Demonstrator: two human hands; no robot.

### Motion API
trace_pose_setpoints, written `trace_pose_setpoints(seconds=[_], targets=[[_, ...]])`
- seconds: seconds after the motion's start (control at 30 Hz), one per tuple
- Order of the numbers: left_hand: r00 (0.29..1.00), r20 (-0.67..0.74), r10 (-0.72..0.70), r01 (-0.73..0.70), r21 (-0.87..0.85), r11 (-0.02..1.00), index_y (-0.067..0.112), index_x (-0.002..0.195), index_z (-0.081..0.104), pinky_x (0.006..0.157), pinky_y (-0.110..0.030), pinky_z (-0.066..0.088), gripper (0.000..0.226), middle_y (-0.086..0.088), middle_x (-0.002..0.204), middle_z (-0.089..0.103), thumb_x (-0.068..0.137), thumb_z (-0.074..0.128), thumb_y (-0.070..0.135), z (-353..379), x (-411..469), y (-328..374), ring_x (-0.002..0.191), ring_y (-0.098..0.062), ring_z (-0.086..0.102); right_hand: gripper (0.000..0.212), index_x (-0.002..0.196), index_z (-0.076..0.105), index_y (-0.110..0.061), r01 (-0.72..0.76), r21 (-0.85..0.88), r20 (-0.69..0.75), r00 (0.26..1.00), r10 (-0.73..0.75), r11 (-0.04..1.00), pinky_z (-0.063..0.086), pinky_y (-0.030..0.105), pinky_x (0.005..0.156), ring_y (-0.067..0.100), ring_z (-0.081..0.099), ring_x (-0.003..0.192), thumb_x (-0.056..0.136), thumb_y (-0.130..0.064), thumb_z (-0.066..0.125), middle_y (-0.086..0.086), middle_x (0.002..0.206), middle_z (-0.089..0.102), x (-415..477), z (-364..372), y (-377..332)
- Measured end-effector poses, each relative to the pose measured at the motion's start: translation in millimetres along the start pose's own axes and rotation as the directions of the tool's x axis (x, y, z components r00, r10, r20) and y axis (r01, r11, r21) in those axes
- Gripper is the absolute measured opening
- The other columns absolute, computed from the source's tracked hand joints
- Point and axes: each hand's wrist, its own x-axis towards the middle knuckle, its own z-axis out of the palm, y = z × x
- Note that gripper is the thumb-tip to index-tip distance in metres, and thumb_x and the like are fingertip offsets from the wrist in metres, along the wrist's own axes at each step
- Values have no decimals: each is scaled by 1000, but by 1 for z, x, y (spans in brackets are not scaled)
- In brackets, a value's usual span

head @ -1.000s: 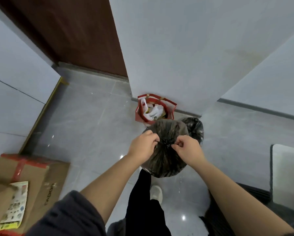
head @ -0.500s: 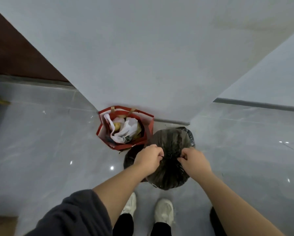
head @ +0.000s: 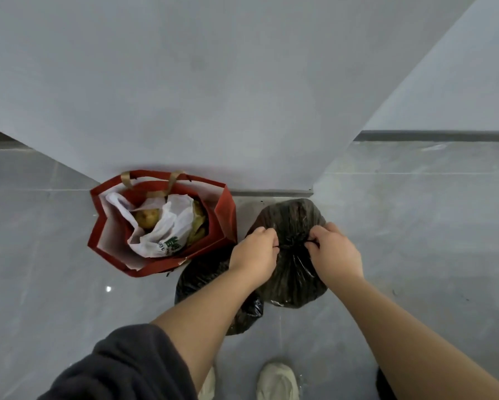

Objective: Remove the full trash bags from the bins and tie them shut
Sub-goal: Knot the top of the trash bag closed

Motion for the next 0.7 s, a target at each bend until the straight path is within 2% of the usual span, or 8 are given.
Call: trace_pose_setpoints(seconds=[0.17,0.27,0.33,0.4,0.5,0.6,0.63,0.7], targets=[[1000,-29,12,-10,45,999,18,101,54,68,-33,40,12,-1,105,53,94,48,27,30,23,-21,97,-23,53,9,89,59,-9,-29,141,-32,999,33,990,44,33,61,27,52,73,91,-16,54,5,95,49,24,49,12],[1000,-8,-17,18,90,996,20,113,54,73,-36,41,22,-3,115,49,93,49,29,49,36,-32,109,-23,47,17,105,62,-8,-3,219,-44,999,13,976,49,34,79,28,57,91,90,-11,54,7,108,53,33,71,20],[998,56,-33,24,146,989,22,131,44,85,-39,44,39,-4,128,43,93,49,30,58,41,-38,118,-25,43,35,124,56,-11,41,261,-12,999,-40,964,39,24,92,25,53,110,89,-8,54,6,127,52,33,76,27],[995,96,-26,9,182,983,22,144,27,97,-41,41,55,-5,140,37,93,48,30,63,42,-41,128,-26,37,49,136,45,-16,74,268,-15,997,-73,961,33,25,102,20,42,128,89,-8,53,2,142,42,28,75,33],[997,70,13,-28,224,974,24,150,8,112,-44,28,72,-4,155,20,92,48,37,66,32,-45,143,-24,17,63,145,30,-26,-17,261,-50,998,31,965,34,43,110,26,25,141,88,-16,55,5,155,21,14,75,37],[996,82,-21,0,254,967,30,149,-7,115,-49,24,86,-5,160,-3,88,49,54,70,25,-54,147,-30,1,78,149,14,-34,-203,361,177,973,147,910,32,40,109,26,21,143,88,-33,63,4,160,-1,5,80,26],[996,89,-22,-1,260,966,32,148,-11,114,-49,26,89,-6,160,-8,88,49,56,73,25,-57,146,-32,0,81,150,12,-34,-195,360,211,970,123,912,32,39,108,27,22,143,87,-32,64,4,160,-5,8,84,22],[996,84,-8,-17,289,957,34,148,-14,113,-47,30,89,-7,159,-12,88,49,56,77,26,-62,146,-34,0,79,149,16,-35,-68,333,198,980,1,941,33,39,109,29,20,144,88,-27,65,3,160,-9,21,91,17]])
